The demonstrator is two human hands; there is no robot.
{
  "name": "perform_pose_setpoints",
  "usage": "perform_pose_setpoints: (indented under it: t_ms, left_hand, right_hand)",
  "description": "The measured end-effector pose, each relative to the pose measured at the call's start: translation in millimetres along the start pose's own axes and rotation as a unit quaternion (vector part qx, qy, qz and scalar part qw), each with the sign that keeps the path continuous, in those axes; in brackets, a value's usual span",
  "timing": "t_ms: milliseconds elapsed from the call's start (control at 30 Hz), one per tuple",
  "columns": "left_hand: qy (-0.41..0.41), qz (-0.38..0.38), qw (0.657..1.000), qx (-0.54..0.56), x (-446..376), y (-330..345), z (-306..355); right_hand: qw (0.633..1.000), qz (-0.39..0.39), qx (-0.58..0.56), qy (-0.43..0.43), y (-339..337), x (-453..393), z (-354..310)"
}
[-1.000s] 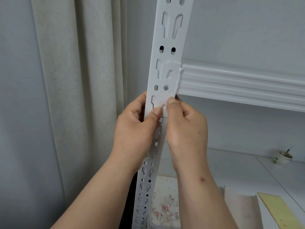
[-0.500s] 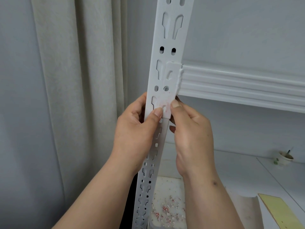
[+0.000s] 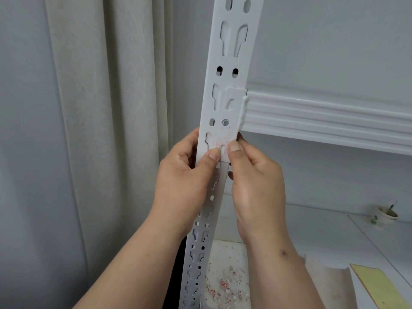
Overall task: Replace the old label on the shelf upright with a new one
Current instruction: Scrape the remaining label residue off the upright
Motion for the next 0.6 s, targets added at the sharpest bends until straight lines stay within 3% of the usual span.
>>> perform_pose_setpoints:
  t_ms: [200,600]
  left_hand:
    - [-0.004,0.011,1.0,0.001,0.5,2.0,0.0]
    - [-0.016,0.043,0.999,-0.004,1.0,3.7,1.9]
  right_hand:
    - [0.989,0.025,0.139,-0.046,4.7,-1.5,-1.4]
    - [0.991,0.022,0.126,-0.033,3.0,0.3,-0.7]
Point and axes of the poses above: each hand's wrist, its own x-axis away from the middle knuckle, its own y-axis out of the palm, z = x × y, the point moved 3 cm from there along -x, towards the middle knuckle
